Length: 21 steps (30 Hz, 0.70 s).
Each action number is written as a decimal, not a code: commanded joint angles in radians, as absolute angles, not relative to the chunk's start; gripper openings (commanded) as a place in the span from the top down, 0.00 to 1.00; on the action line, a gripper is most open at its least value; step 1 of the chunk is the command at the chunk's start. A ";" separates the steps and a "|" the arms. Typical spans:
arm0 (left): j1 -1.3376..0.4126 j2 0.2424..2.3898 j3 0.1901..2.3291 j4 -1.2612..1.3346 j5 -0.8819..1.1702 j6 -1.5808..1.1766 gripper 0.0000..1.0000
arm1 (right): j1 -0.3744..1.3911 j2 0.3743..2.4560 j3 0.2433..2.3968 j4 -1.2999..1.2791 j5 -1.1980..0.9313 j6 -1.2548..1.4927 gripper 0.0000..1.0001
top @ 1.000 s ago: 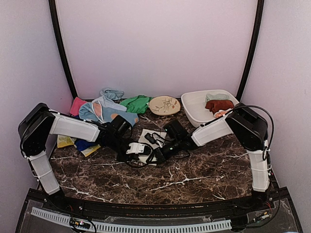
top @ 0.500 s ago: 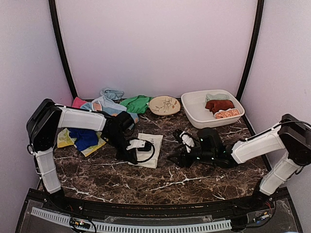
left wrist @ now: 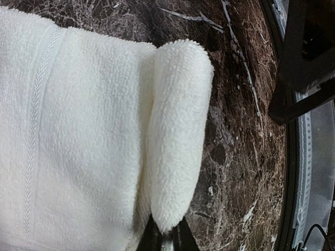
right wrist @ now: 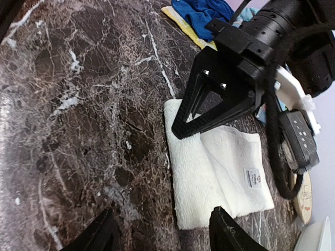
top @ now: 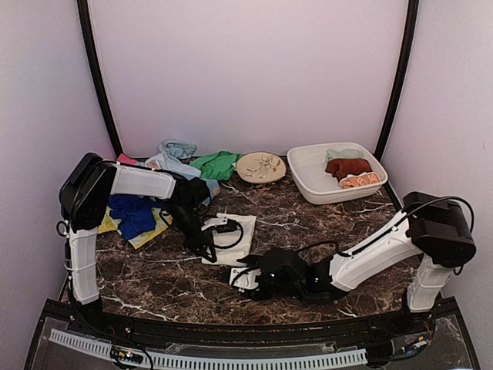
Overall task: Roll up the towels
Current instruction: Roll the towel at the center of the board.
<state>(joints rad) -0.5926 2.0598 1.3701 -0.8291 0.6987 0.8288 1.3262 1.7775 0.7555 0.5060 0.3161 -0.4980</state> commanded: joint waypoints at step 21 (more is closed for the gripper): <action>-0.549 2.118 1.444 -0.970 0.749 0.857 0.85 | 1.170 2.069 1.005 0.467 0.192 -0.579 0.90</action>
<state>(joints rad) -0.5716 2.1124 1.4387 -0.9222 0.7303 0.8413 1.1946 2.0411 0.9794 0.5171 0.2184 -0.6662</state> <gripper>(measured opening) 0.123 0.127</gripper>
